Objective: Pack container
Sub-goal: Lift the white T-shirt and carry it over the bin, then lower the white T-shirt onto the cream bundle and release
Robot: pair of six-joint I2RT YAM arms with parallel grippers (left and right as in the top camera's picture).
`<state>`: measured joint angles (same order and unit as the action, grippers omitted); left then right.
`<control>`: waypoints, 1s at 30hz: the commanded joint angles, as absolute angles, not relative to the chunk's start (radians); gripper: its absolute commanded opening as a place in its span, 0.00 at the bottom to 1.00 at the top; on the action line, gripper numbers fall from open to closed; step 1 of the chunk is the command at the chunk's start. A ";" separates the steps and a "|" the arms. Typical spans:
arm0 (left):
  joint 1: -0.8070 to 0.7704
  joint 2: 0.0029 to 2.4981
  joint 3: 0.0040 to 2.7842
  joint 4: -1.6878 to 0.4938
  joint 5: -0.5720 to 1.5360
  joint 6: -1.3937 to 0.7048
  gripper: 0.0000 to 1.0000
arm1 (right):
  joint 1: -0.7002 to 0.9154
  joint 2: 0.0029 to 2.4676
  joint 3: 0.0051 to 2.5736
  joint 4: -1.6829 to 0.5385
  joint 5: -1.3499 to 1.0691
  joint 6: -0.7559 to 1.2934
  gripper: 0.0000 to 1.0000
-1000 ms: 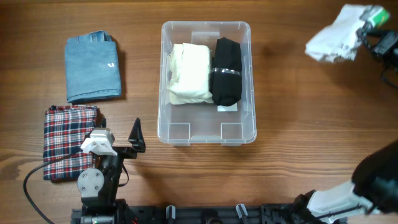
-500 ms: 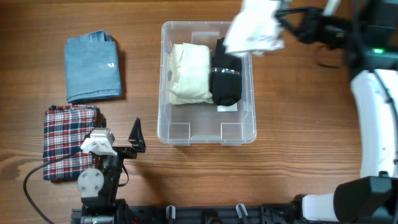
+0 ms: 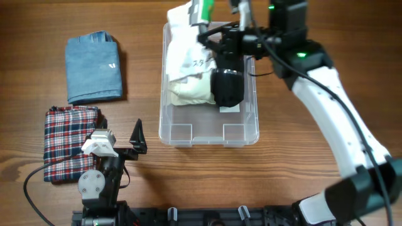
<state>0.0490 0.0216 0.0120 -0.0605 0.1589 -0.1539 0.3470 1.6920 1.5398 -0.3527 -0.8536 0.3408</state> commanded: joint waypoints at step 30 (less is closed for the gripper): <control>0.058 0.020 0.007 -0.061 0.163 -0.134 1.00 | 0.363 1.940 1.544 -0.474 -0.435 0.420 0.46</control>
<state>0.0490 0.0216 0.0120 -0.0601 0.1585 -0.1539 0.3595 1.9308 1.5398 -0.4381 -0.6651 0.4194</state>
